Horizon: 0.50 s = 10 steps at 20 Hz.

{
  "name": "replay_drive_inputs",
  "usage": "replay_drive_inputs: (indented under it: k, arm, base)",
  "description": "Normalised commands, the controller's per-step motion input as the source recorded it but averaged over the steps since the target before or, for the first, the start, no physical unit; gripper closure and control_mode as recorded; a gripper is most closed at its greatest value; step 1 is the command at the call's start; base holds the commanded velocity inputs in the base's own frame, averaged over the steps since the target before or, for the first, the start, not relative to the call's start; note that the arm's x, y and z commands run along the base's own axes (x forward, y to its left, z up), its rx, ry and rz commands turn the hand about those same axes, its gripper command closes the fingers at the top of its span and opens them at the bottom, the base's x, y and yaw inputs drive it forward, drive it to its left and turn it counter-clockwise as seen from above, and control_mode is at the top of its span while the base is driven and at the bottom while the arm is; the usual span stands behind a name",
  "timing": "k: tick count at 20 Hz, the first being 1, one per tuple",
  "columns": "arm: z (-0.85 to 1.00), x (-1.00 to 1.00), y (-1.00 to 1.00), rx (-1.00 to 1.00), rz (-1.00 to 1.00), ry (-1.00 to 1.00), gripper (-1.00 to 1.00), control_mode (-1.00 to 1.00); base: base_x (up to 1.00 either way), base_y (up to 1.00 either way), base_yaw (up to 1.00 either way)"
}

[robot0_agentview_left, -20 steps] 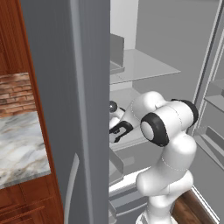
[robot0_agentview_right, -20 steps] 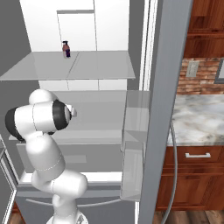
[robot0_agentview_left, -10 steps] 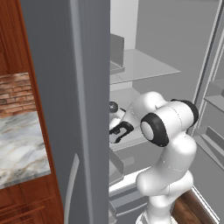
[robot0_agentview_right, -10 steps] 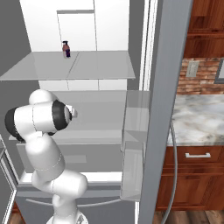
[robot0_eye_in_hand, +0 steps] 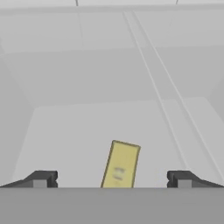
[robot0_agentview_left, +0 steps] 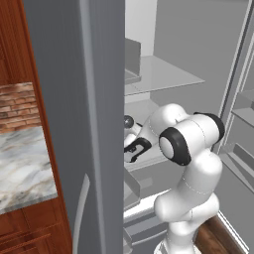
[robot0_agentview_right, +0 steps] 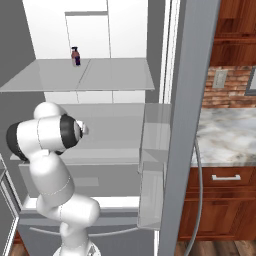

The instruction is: Pick the egg and butter from the fridge and place them by the bowl for mixing.

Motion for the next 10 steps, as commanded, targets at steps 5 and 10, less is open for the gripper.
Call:
replay_drive_inputs:
  k: [5, 10]
  arm:
    - [-0.27, 0.00, 0.00, 0.00, 0.00, 0.00, 1.00, -1.00]
    - [0.00, 0.00, 0.00, 0.00, 0.00, 0.00, 1.00, -1.00]
  base:
    - [0.00, 0.00, 0.00]
    - [0.00, 0.00, 0.00]
